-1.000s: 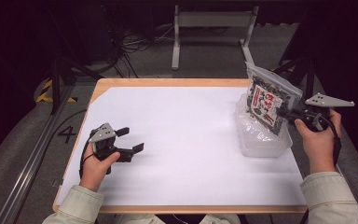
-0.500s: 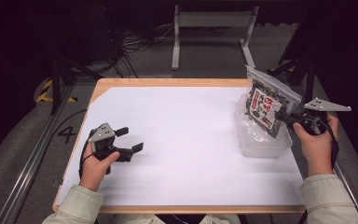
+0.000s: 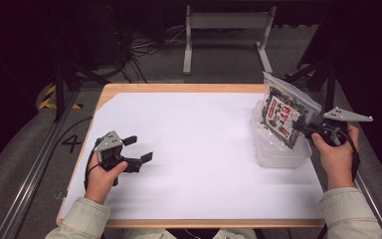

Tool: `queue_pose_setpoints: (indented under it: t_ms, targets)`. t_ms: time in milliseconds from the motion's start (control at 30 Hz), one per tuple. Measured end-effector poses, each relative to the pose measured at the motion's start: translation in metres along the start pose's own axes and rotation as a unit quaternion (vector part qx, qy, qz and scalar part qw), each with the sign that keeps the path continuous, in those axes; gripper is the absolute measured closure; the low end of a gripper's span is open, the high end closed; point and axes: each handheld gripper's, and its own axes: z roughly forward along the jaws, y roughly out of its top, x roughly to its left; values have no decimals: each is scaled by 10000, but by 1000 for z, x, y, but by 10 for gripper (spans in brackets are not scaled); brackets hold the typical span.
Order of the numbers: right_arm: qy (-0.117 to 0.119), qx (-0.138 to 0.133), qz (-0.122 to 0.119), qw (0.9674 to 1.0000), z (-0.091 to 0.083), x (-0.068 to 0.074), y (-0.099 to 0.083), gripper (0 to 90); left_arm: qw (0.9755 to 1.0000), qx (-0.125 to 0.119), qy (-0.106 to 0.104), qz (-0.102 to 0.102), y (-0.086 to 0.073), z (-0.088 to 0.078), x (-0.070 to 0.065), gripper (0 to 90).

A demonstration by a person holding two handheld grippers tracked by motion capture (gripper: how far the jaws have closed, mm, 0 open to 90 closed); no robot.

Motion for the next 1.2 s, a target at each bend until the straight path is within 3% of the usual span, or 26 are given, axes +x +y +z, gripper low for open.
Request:
queue_pose_setpoints:
  t_ms: [533,900,1200]
  targets:
    - [-23,-268,109,9996,-3,-4,-17,760,10000,3,-13,-10,0,0,0,86]
    - [-65,-219,132,9997,-3,-5,-15,746,10000,5,1,-18,0,0,1,86]
    - [-255,-455,95,9986,-6,-2,-13,455,10000,1,3,-16,0,0,0,86]
